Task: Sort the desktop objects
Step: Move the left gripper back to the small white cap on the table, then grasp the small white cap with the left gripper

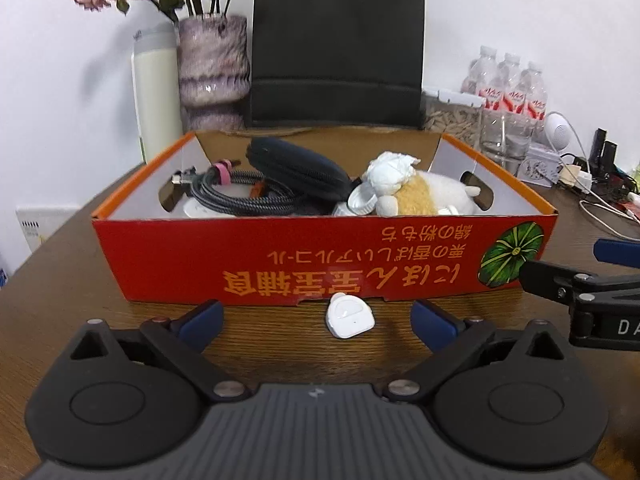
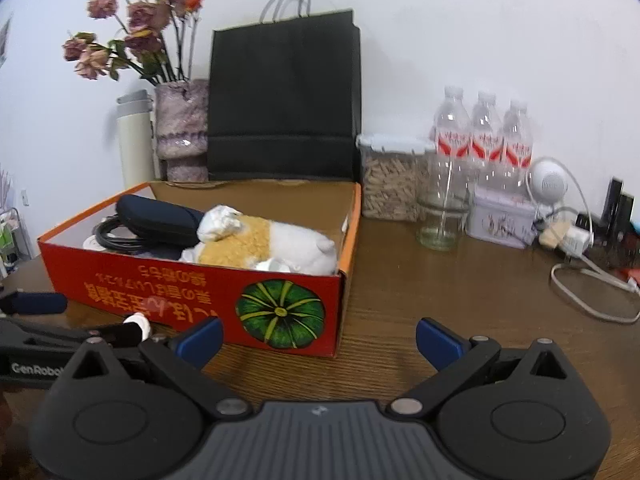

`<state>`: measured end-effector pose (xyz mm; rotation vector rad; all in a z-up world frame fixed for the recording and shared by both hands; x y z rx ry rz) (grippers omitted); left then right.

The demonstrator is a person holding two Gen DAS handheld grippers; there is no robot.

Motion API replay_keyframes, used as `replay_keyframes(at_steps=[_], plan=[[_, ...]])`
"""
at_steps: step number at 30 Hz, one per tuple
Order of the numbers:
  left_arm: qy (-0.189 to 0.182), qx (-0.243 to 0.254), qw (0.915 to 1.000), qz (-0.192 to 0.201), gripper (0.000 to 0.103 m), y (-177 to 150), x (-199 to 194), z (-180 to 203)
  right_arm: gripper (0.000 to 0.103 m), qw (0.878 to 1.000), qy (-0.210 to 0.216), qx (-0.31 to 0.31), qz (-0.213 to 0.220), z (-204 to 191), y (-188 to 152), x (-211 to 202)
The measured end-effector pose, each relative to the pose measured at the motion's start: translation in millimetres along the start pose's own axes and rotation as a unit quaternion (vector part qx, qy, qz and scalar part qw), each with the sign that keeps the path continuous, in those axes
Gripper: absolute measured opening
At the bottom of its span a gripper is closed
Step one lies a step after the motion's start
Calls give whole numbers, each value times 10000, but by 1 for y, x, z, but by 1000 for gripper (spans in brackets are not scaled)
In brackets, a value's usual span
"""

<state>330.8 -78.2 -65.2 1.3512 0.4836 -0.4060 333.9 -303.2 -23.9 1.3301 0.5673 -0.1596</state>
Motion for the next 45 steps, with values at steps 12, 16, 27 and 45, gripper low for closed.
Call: replay_keyframes(at_steps=[12,16,27,45], plan=[[12,-168,9992,-354,77,0,20,6,103,9991,118,-9,-408,13,-9,23],[40,-125,9993,-358,61,0,21,8,103,9989,169,-15,-441,12,-10,24],[-139,-74,9994,-320,29,-1,17,12,103,9983,151,33,-561,13,-12,27],[-460,-37,9989,107,29,-2,-18,9,103,9996,-34,66,-283,0,-13,6]])
Point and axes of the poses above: each gripper's, at about its wrist camera, not at the fingertips, and x roughly the way its jaws point, z to its right, y to its top, the point moved 5 cm from there along x, roughly the way its jaws point, and after that the axes turned 10 degrees about -x, right-handed, at the moved point
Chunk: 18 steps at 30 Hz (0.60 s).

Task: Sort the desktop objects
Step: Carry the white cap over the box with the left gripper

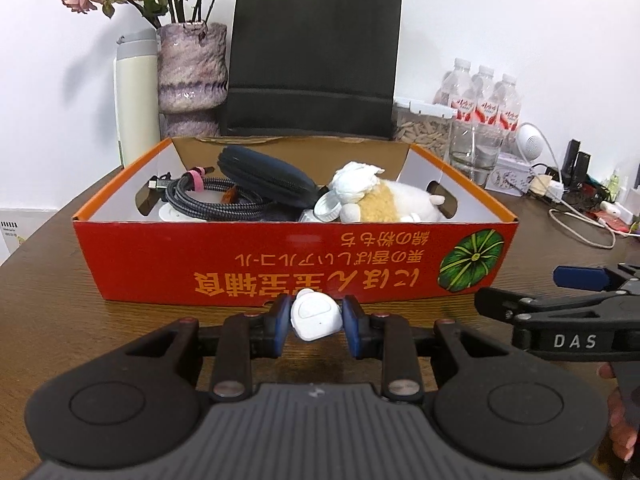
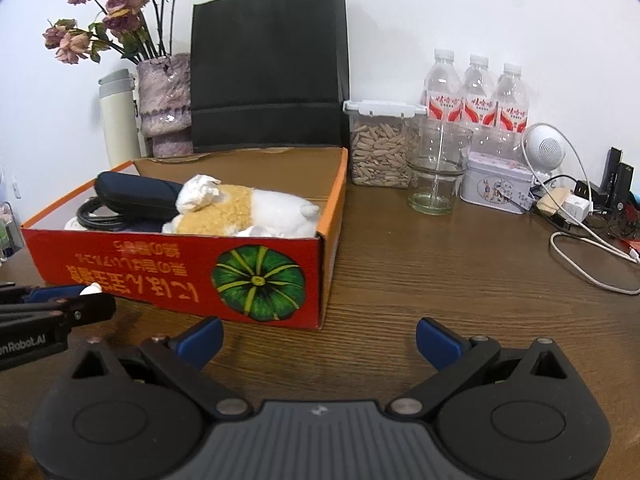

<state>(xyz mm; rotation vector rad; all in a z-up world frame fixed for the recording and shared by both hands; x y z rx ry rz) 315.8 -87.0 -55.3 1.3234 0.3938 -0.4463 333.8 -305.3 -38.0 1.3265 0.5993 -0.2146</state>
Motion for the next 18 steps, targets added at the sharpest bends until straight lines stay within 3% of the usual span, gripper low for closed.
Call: replay_keyframes(at_steps=[9,18], plan=[[-284,-170,9990,311,29,12,-27,-11,103,9988,28,-125,476,-26,8,-28],[-399,-232,9969,643,29,33,-36,-24,103,9938,10,-70,1110,-49,40,-44]])
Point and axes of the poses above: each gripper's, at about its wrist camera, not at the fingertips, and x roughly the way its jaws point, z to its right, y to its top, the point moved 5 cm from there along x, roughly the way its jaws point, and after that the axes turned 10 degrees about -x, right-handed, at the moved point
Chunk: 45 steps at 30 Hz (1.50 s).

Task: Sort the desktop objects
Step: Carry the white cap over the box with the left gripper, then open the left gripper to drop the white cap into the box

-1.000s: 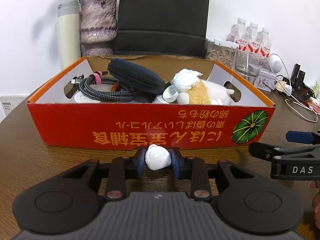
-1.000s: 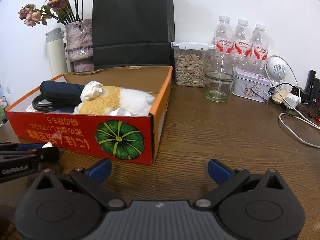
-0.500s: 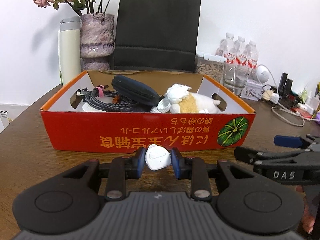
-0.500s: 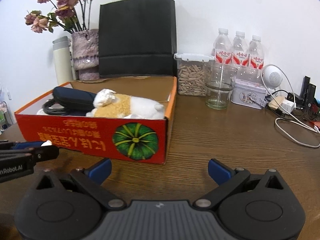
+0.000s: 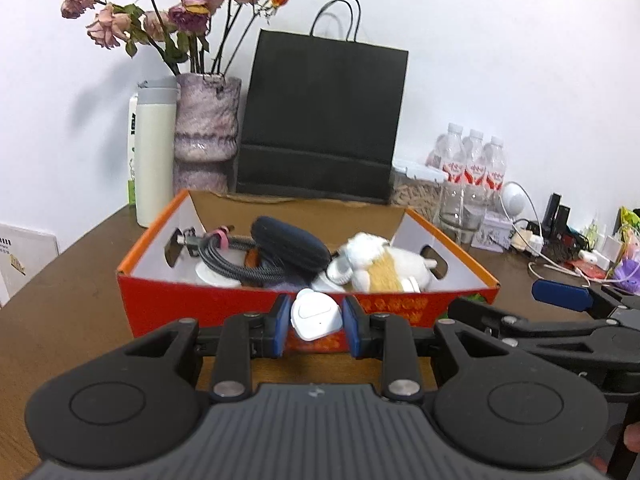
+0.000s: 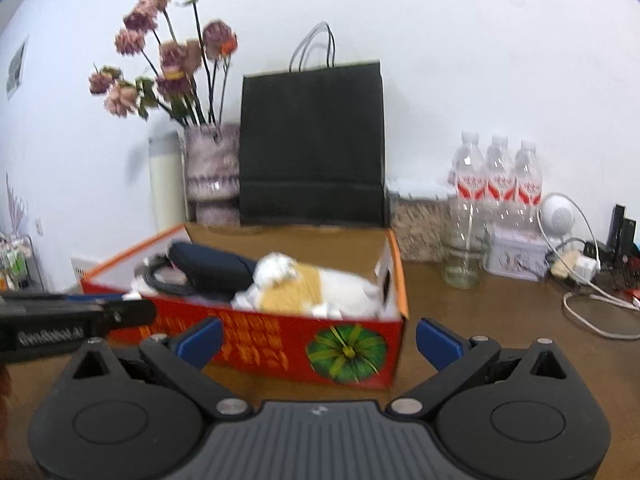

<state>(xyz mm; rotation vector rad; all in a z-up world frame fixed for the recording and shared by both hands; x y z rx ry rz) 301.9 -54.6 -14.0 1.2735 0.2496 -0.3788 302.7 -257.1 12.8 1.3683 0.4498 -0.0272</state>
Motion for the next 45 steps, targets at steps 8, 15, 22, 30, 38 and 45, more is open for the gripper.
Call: replay_keyframes(at_steps=[8,15,22,30,38,45], plan=[[58,0,9989,461,29,32,3,-17,103,9999,-43,21,103,-14,19,20],[73,19,9979,641,29,50,20,-31,103,9998,-52,120,138,-18,29,49],[159,208,9975,658,29,57,48,-43,103,9999,0,-20,116,-21,35,85],[217,430,9968,632,29,59,74,-53,103,9997,145,-189,64,-21,31,111],[338,438,9952,805,95,57,82,-59,103,9992,242,-278,148,-21,28,114],[403,578,9898,1235,103,55,73,-54,103,9985,144,-457,280,-27,25,107]])
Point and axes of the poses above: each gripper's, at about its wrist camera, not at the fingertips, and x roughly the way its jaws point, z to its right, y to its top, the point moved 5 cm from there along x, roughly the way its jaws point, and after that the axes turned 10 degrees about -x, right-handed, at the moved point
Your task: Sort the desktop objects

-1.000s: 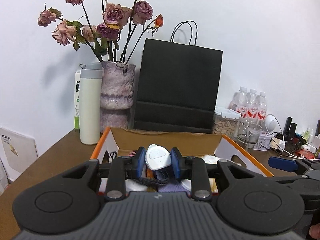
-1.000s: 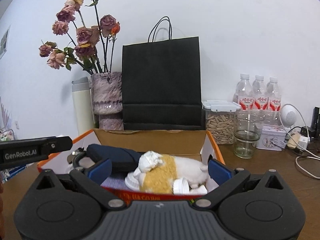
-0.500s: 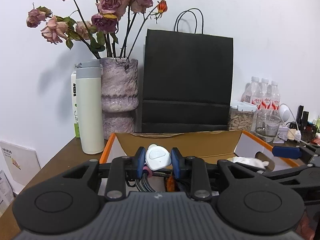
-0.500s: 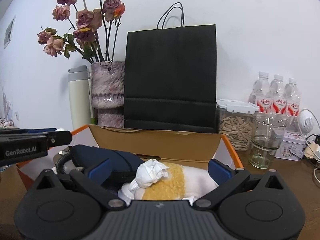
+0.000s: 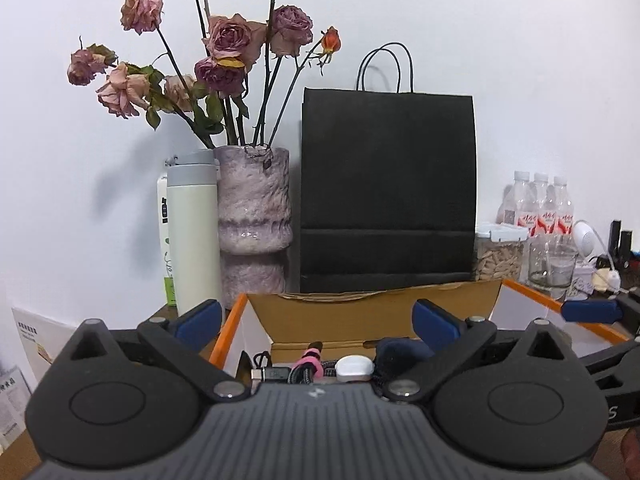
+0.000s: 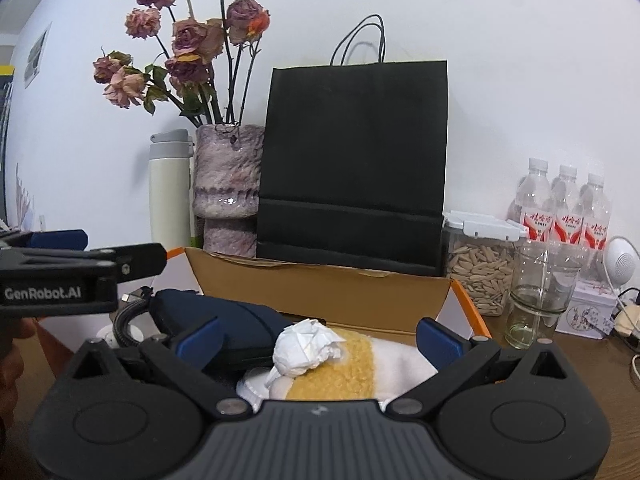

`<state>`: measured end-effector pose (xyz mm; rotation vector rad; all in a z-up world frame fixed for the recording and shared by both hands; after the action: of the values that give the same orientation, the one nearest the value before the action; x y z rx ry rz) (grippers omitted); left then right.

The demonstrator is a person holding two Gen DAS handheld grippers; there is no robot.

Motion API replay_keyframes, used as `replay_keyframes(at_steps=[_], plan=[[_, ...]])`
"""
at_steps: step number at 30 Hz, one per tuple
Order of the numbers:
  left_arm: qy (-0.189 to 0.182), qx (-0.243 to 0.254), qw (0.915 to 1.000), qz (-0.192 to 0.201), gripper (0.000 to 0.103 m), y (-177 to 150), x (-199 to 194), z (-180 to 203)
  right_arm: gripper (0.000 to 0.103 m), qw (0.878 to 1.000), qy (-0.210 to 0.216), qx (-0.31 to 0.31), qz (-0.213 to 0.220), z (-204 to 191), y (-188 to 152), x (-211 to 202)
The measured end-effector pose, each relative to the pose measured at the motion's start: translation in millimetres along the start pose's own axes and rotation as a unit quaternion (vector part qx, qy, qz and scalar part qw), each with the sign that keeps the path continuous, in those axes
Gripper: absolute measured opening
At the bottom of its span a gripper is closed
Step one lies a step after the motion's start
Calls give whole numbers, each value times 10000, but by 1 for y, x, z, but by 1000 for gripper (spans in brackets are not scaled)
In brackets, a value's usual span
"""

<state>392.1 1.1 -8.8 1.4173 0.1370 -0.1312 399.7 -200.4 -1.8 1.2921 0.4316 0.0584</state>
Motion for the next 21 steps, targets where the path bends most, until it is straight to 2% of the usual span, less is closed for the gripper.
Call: replay_keyframes(at_steps=[9,15,21], plan=[[113,15,9999,-78,103,-6,3,0,103,9999,-133,-28,-2,0,-3,0],[203,-22,9998,11,103,-8,-1,-1,103,9998,-193,-56,62,0,-5,-2],[344,63,9992,189,103,-11,-15,3,103,9990,-293,-139,308,-1,-5,-18]])
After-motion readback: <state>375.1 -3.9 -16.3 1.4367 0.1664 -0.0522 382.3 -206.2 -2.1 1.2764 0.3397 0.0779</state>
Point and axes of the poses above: each gripper's, at about its wrist camera, not at the fingertips, and x roughly the way its jaws point, z to its right, y to its top, the point moved 5 cm from there along x, roughly the way its jaws point, and after that the axes turned 10 degrees about -x, right-handed, at the moved point
